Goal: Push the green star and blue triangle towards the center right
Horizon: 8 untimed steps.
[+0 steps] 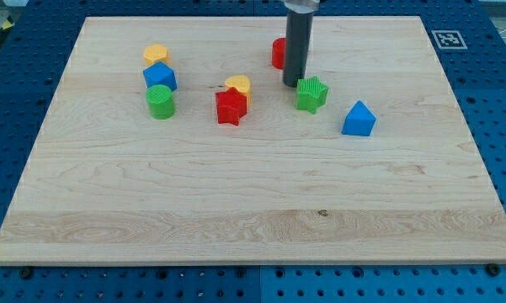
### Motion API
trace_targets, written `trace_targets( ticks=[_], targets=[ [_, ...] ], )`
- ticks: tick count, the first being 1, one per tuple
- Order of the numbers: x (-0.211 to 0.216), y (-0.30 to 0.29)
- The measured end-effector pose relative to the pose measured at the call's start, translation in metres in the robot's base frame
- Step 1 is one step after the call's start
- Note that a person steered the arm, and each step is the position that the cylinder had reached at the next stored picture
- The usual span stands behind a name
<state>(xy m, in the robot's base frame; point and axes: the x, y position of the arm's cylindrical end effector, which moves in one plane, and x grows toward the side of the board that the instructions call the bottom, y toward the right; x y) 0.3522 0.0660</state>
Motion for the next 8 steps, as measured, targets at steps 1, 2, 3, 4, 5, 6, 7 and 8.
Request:
trace_targets(
  ticks=[1,2,3,4,5,6,7,8],
  targets=[
    [0.006,0.020],
    [0.027,0.020],
    [0.043,0.020],
    [0.038,0.021],
    [0.027,-0.014],
    [0.028,-0.031],
    [0.041,-0.028],
    [0.057,-0.024]
  ],
)
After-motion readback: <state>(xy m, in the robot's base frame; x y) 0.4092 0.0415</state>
